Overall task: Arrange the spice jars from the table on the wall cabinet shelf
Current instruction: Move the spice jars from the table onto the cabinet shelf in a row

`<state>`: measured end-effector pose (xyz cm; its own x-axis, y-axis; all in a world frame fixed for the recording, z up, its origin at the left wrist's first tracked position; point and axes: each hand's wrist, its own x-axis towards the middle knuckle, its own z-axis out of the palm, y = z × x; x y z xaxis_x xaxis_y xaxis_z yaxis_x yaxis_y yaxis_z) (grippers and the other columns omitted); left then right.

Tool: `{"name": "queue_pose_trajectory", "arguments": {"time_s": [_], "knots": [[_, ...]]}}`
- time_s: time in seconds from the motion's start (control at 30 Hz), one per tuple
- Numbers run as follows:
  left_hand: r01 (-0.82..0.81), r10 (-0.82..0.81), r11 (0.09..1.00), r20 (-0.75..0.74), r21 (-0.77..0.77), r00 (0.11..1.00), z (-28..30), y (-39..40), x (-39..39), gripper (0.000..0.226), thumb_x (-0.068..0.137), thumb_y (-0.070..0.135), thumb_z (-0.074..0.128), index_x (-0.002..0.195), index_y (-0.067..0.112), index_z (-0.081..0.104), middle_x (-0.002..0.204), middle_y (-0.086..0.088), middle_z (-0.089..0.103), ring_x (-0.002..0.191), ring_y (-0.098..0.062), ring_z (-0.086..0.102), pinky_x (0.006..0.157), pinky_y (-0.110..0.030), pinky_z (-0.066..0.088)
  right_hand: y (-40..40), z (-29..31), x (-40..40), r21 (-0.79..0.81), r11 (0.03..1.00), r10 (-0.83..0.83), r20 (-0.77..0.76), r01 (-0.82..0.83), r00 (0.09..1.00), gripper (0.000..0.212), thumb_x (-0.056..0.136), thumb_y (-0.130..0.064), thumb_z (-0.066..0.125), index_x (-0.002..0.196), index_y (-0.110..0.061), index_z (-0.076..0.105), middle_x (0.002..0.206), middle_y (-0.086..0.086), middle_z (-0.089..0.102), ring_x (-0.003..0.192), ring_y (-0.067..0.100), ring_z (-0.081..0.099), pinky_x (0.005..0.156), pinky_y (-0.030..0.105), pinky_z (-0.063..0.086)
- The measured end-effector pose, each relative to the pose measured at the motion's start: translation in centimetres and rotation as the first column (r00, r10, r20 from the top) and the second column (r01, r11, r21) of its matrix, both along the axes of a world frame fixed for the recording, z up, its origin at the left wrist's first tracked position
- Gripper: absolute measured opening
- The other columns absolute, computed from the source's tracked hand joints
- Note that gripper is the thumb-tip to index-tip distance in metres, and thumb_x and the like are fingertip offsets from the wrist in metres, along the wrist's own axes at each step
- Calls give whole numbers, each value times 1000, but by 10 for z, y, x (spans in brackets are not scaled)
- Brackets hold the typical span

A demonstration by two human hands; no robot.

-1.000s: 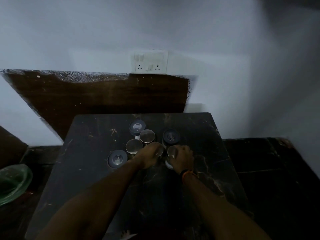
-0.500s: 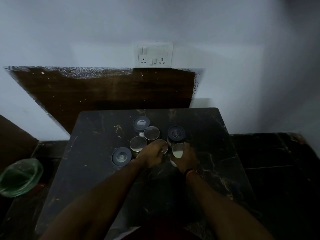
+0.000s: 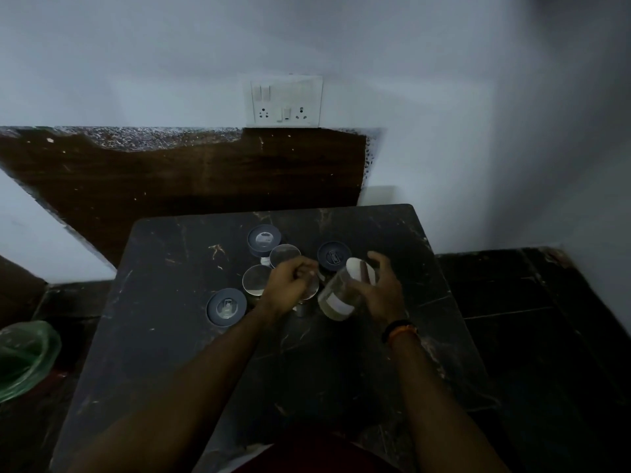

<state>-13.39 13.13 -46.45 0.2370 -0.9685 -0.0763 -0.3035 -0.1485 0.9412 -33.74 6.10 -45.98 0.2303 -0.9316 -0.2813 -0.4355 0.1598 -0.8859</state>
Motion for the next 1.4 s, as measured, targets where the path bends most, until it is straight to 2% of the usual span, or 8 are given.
{"name": "queue_pose_trajectory", "arguments": {"time_s": [0.13, 0.23, 0.4, 0.5, 0.77, 1.0, 1.2, 1.4], "knots": [[-13, 39, 998, -402, 66, 915, 5, 5, -9, 24, 102, 19, 49, 118, 17, 67, 115, -4, 72, 110, -23, 67, 92, -37, 53, -11, 40, 2, -81, 997, 34, 196, -19, 980, 72, 78, -22, 83, 139, -37, 48, 146, 2, 48, 123, 24, 54, 83, 42, 60], [37, 21, 997, -685, 69, 729, 15, 9, -18, 35, 99, 31, 51, 128, 14, 62, 125, -11, 69, 116, -28, 66, 94, -39, 52, -19, 67, 8, -141, 990, 59, 270, -21, 961, 59, 76, -29, 82, 129, -29, 57, 140, 1, 55, 126, 24, 56, 99, 50, 55], [69, 40, 996, -948, 65, 316, 39, 11, -30, 54, 93, 37, 63, 139, 10, 55, 139, -24, 56, 129, -43, 54, 108, -60, 42, -24, 94, 23, -168, 985, 96, 310, -45, 946, 63, 70, -46, 84, 123, -19, 62, 127, 5, 64, 115, 23, 63, 86, 37, 57], [58, 28, 998, -986, 38, 164, 55, 12, -37, 56, 92, 32, 63, 140, 5, 51, 140, -28, 53, 128, -47, 53, 107, -63, 41, -24, 104, 35, -149, 989, 64, 341, -13, 938, 65, 72, -56, 76, 122, -16, 62, 120, 7, 66, 110, 25, 66, 77, 29, 54], [-29, 57, 998, -995, 55, 79, 73, 21, -41, 53, 96, 32, 53, 141, 3, 51, 143, -30, 51, 132, -48, 49, 111, -62, 37, -26, 124, 42, -65, 989, 148, 497, -133, 855, 71, 70, -62, 72, 127, -19, 65, 125, 10, 69, 113, 28, 68, 94, 42, 57], [-55, 43, 998, -997, 40, 59, 71, 29, -42, 46, 95, 29, 54, 130, 1, 63, 141, -31, 52, 132, -49, 47, 113, -63, 33, -21, 117, 46, -47, 983, 173, 539, -175, 824, 69, 66, -69, 79, 121, -29, 69, 117, 0, 74, 107, 20, 72, 80, 29, 59], [-94, 37, 995, -995, 28, 93, 79, 29, -37, 55, 85, 26, 67, 133, -1, 59, 140, -31, 52, 129, -50, 50, 108, -64, 39, -26, 124, 50, -18, 975, 192, 569, -222, 800, 60, 74, -49, 79, 126, -24, 65, 120, 5, 72, 105, 22, 73, 80, 31, 60], [-144, 22, 990, -984, -5, 179, 102, 16, -25, 53, 93, 31, 53, 139, 3, 52, 140, -30, 53, 128, -48, 52, 104, -60, 45, -39, 161, 61, -81, 952, 293, 526, -296, 799, 63, 72, -45, 80, 128, -22, 65, 127, 7, 68, 109, 21, 71, 81, 31, 59]]}}
